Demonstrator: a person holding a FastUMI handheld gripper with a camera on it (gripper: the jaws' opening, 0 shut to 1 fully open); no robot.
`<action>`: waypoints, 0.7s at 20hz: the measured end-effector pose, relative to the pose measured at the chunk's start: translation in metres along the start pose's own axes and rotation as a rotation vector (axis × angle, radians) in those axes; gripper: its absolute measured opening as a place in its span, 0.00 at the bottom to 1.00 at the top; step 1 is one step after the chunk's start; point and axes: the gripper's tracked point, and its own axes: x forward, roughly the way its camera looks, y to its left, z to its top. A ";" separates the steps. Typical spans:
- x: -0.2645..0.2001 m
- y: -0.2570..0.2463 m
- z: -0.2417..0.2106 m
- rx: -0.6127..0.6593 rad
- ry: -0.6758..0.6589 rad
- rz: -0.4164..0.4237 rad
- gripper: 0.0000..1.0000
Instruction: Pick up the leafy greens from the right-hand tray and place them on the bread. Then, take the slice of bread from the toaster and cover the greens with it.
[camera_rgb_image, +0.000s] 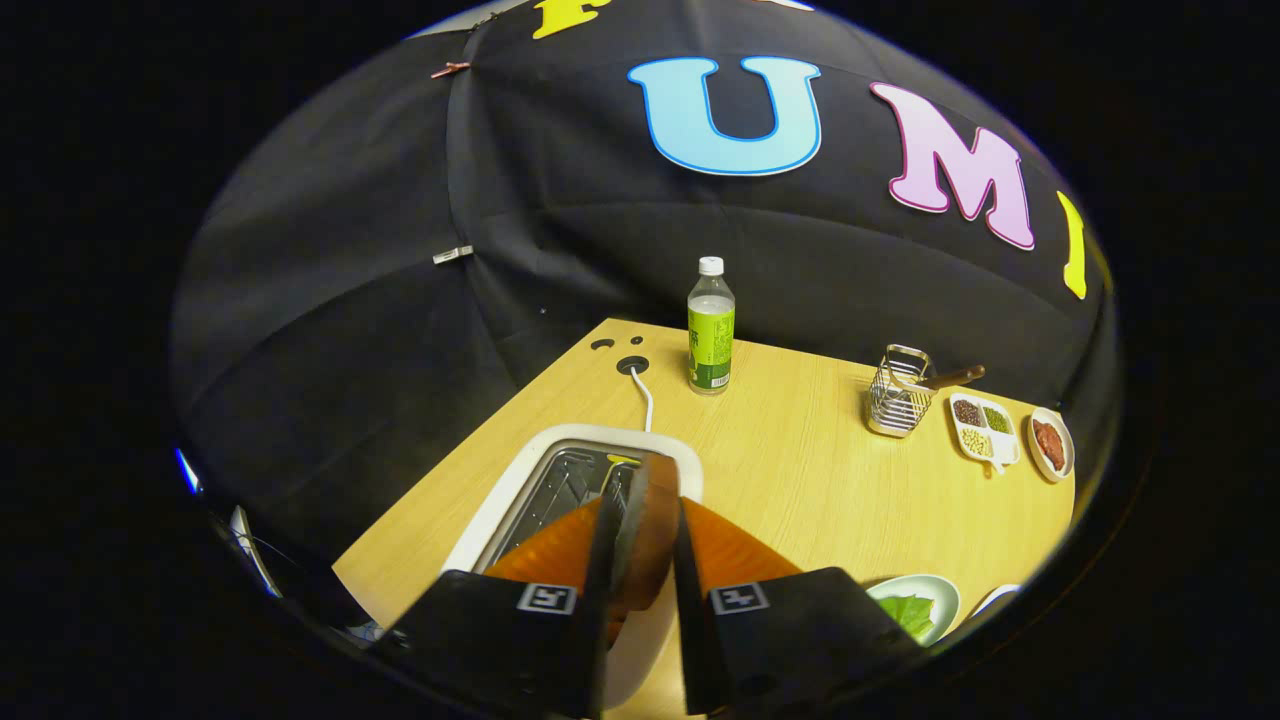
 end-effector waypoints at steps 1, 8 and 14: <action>-0.001 0.005 -0.002 0.007 0.010 0.007 0.28; -0.016 0.014 0.003 0.036 -0.001 0.018 0.15; -0.054 0.009 0.042 0.064 -0.089 0.066 0.15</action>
